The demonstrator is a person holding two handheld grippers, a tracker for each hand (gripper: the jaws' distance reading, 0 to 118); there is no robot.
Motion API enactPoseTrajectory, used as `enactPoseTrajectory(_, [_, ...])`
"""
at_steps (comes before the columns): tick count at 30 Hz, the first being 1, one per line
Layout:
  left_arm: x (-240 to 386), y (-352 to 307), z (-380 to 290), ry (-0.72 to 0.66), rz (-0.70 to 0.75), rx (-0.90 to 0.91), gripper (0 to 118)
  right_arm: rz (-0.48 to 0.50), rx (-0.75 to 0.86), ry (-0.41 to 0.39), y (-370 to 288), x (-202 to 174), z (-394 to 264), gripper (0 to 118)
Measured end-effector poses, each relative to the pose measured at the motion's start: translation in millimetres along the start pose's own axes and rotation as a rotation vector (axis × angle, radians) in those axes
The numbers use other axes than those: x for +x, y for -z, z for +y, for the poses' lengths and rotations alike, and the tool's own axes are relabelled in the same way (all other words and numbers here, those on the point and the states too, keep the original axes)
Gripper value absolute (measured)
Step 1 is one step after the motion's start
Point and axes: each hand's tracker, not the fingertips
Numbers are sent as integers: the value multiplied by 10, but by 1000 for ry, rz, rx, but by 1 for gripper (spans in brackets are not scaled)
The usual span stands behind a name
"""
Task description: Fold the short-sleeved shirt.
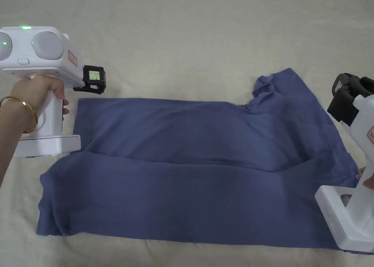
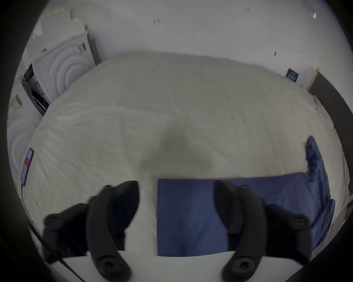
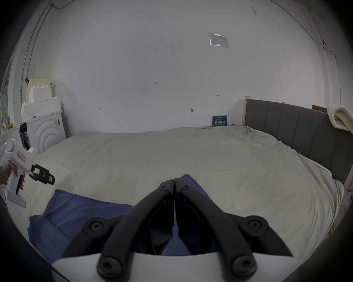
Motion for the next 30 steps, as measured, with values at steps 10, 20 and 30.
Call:
enactPoseTrajectory(10, [-129, 564, 5, -7, 52, -152, 102, -11, -50, -29, 154, 22, -128, 0])
enactPoseTrajectory(20, [88, 560, -85, 78, -3, -149, 1, -25, -80, -25, 203, 30, -217, 0])
enactPoseTrajectory(30, [53, -50, -217, 76, -57, 78, 0, -12, -77, -18, 142, 84, -95, 0])
